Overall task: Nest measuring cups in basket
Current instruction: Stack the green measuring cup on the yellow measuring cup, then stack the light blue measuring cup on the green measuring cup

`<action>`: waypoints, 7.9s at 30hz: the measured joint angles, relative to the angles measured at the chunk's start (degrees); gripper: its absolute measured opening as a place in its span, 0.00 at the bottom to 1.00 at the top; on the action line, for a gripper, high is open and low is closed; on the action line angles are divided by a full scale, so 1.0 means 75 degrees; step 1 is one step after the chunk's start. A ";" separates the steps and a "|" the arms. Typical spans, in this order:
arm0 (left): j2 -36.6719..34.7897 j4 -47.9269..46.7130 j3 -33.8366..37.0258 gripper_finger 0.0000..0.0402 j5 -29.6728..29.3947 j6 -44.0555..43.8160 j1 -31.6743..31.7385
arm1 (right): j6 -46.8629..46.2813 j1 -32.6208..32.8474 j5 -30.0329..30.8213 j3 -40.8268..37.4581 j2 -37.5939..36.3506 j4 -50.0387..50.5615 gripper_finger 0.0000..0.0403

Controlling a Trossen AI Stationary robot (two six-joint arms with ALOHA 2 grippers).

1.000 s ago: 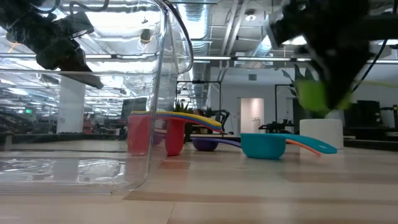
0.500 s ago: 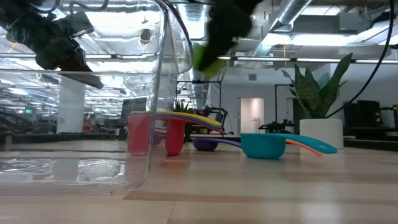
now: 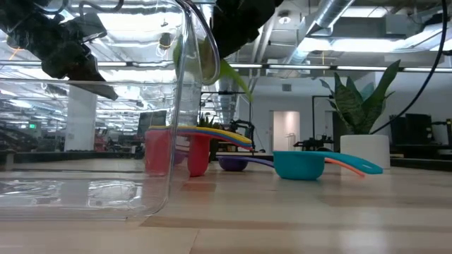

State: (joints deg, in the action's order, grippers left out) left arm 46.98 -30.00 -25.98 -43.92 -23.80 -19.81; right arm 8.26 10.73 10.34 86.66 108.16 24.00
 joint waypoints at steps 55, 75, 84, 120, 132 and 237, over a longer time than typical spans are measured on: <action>0.0000 -0.0061 0.0000 0.00 0.0009 -0.0332 0.0001 | -0.0713 0.0317 -0.0145 -0.0404 0.0726 -0.1299 0.25; 0.0000 -0.0064 0.0000 0.00 0.0009 -0.0343 0.0000 | -0.0698 0.0305 -0.0142 -0.0406 0.0717 -0.1456 0.43; 0.0000 -0.0064 0.0000 0.00 0.0009 -0.0343 0.0000 | -0.0898 0.0308 0.1140 0.0521 0.0708 0.1005 0.42; 0.0000 -0.0064 0.0000 0.00 0.0350 -0.0486 0.0000 | -0.1662 0.0367 -0.0761 -0.0095 0.0973 0.1713 0.29; 0.0000 -0.0065 0.0000 0.00 0.0364 -0.0486 0.0003 | -0.1245 0.0526 -0.0818 -0.0095 0.0973 0.1524 0.29; 0.0000 -0.0093 0.0000 0.00 0.0490 -0.0794 0.0000 | -0.3050 -0.0041 -0.0798 0.0954 0.0399 0.1241 0.02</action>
State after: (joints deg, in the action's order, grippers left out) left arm 46.98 -30.69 -25.98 -40.25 -29.76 -19.81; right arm -14.61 10.42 4.36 93.82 111.15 33.31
